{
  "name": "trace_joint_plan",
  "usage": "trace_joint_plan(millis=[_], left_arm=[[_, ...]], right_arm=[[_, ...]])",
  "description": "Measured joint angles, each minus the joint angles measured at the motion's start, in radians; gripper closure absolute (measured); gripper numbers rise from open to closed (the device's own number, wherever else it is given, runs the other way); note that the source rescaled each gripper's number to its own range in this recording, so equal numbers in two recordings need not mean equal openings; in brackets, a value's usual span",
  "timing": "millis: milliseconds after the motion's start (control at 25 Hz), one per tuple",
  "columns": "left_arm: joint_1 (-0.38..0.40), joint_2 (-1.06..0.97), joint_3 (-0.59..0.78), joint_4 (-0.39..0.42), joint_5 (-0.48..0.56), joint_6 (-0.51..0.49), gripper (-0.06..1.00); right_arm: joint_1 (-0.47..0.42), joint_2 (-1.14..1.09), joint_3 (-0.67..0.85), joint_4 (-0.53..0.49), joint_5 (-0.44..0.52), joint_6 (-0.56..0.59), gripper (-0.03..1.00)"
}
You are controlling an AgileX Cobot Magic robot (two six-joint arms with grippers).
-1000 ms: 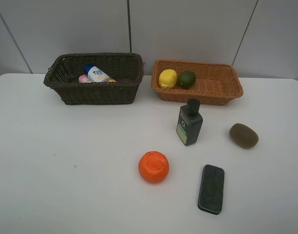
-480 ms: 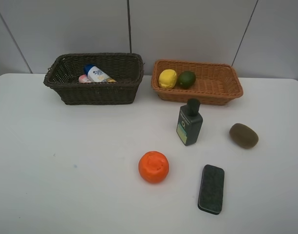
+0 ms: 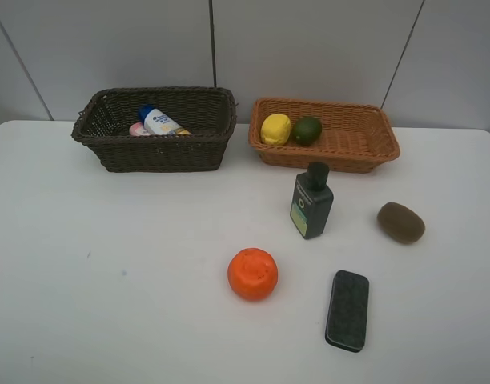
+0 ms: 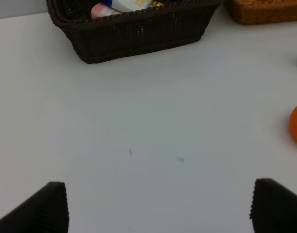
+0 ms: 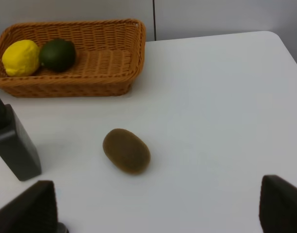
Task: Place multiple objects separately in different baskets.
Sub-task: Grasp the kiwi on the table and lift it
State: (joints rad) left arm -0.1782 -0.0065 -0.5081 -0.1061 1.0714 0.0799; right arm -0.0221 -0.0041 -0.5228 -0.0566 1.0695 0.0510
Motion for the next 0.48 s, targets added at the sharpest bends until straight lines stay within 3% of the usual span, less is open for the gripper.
trace_joint_plan(millis=[320, 480], left_arm=[[0.0, 0.0, 0.0, 0.0, 0.0, 0.0, -0.03], [0.0, 0.0, 0.0, 0.0, 0.0, 0.0, -0.03]], right_arm=[[0.0, 0.014, 0.0, -0.008, 0.0, 0.0, -0.01], [0.0, 0.166, -0.008, -0.012, -0.015, 0.0, -0.01]])
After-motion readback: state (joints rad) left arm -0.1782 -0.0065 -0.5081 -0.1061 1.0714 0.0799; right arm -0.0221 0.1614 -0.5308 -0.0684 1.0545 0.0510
